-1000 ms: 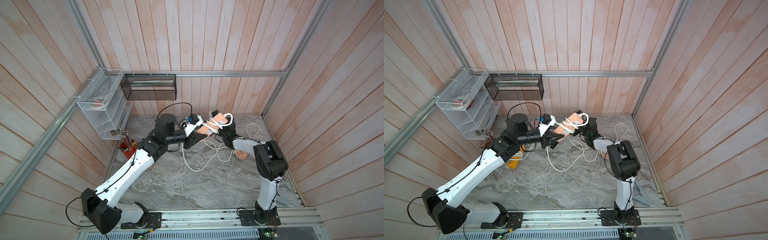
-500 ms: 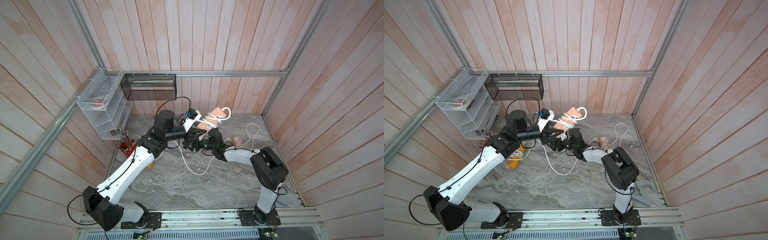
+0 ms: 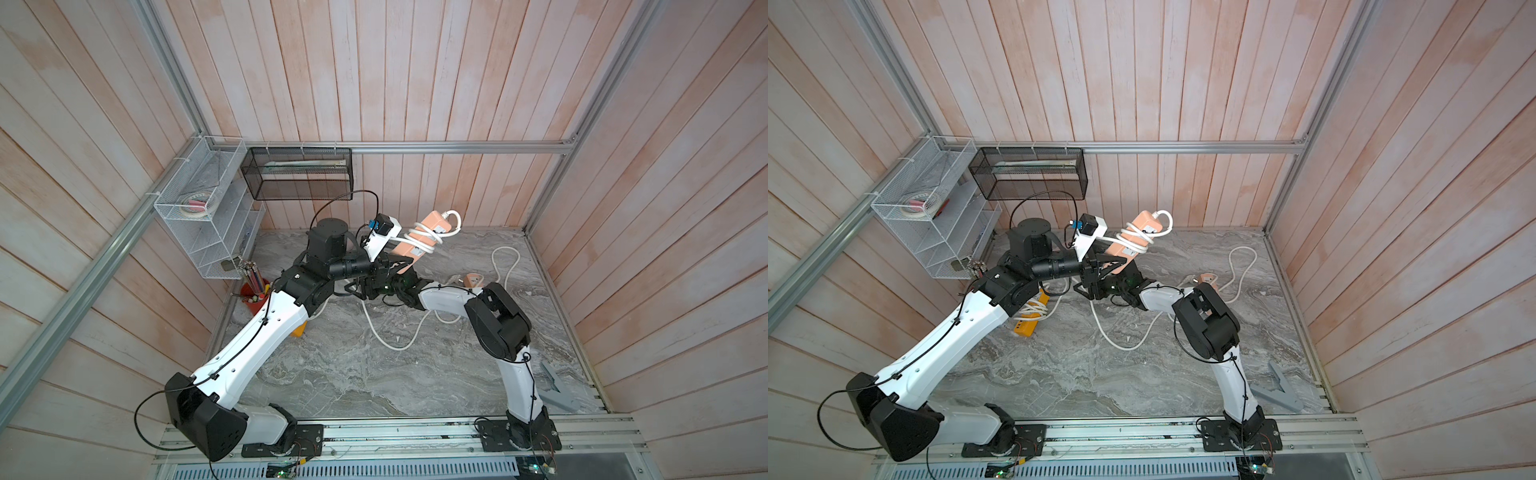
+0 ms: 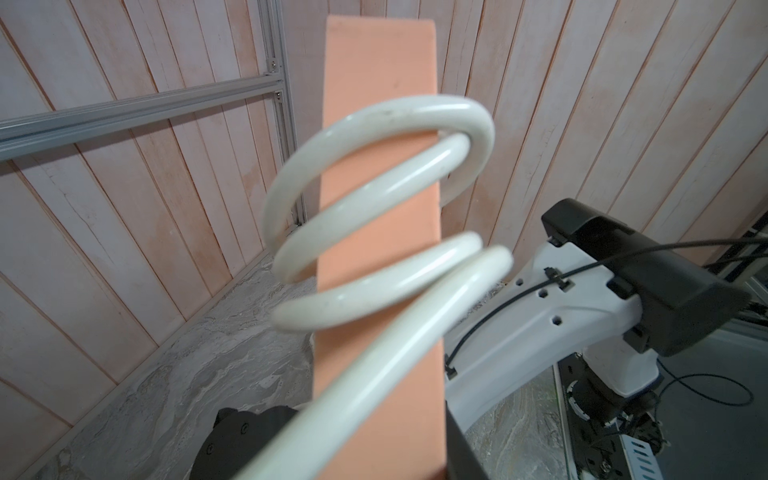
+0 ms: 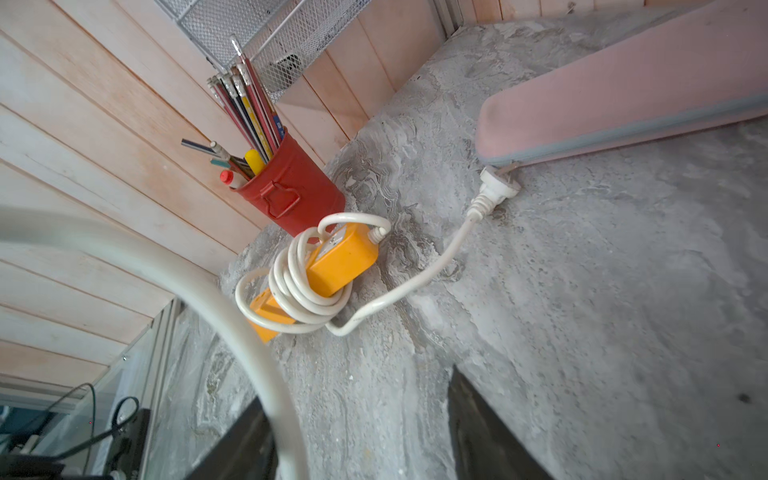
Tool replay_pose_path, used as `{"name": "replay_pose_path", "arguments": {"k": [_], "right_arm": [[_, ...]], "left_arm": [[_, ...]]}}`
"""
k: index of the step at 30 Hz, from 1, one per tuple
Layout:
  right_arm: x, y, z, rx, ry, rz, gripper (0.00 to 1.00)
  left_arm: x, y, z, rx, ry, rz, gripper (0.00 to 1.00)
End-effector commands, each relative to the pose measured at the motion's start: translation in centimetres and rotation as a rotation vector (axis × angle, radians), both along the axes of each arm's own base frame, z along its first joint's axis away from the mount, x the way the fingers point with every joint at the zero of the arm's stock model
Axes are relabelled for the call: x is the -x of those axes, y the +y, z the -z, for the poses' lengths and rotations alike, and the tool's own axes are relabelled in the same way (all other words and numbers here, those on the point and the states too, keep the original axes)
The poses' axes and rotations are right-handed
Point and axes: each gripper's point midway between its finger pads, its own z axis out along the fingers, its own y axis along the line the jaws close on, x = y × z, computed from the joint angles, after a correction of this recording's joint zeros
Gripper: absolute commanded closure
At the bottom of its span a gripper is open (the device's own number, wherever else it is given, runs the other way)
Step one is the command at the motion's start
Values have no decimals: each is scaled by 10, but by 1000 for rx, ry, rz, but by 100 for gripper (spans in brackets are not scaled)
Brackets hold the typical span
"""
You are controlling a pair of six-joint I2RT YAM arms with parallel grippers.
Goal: Wrap the cord around the power strip
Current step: Wrap the power cord around the power strip.
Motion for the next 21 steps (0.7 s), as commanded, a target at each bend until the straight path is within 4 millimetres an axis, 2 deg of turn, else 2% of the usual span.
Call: {"name": "replay_pose_path", "arguments": {"k": [1, 4, 6, 8, 12, 16, 21], "right_arm": [[-1, 6, 8, 48, 29, 9, 57], [-14, -8, 5, 110, -32, 98, 86], [-22, -29, -7, 127, -90, 190, 100], [-30, -56, -22, 131, -133, 283, 100], [-32, -110, -26, 244, -226, 422, 100], [-30, -167, -14, 458, -340, 548, 100], [-32, -242, 3, 669, -393, 722, 100]], "left_arm": [[-2, 4, -31, 61, -79, -4, 100], [-10, 15, -32, 59, -75, -53, 100], [-18, 30, -35, 60, -72, -108, 100], [-30, 53, -34, 68, -52, -179, 100], [-48, 93, -33, 90, -15, -296, 100], [-71, 138, -31, 106, 9, -447, 100], [-100, 202, -23, 63, 20, -694, 100]]}}
